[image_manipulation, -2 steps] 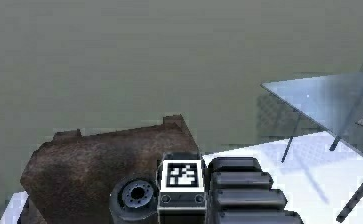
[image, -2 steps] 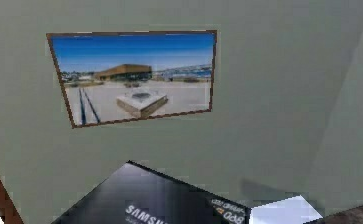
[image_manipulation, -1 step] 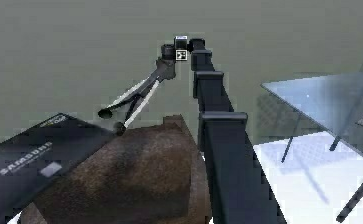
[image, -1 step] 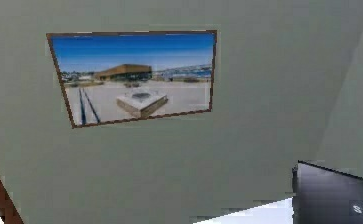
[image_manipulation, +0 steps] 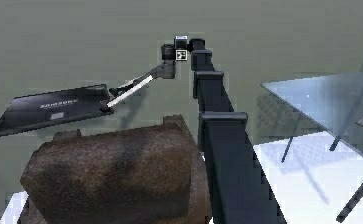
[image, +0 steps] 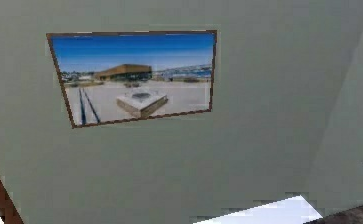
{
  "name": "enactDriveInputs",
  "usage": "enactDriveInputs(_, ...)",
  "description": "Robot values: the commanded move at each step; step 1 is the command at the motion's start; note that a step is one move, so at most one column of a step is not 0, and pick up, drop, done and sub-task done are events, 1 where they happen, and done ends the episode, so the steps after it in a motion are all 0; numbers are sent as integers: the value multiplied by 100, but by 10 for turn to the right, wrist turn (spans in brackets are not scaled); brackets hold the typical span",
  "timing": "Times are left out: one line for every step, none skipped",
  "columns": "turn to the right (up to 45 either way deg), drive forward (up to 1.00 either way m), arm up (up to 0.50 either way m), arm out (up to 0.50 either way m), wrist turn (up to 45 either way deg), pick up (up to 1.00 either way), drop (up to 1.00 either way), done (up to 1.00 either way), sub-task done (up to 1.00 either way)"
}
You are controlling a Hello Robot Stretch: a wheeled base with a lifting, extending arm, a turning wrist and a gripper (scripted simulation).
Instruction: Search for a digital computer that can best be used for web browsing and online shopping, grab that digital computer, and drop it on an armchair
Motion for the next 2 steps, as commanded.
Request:
enactDriveInputs(0, 0, -38, 0, 0, 0, 0, 0, 0)
enactDriveInputs(0, 0, -50, 0, 0, 0, 0, 0, 0)
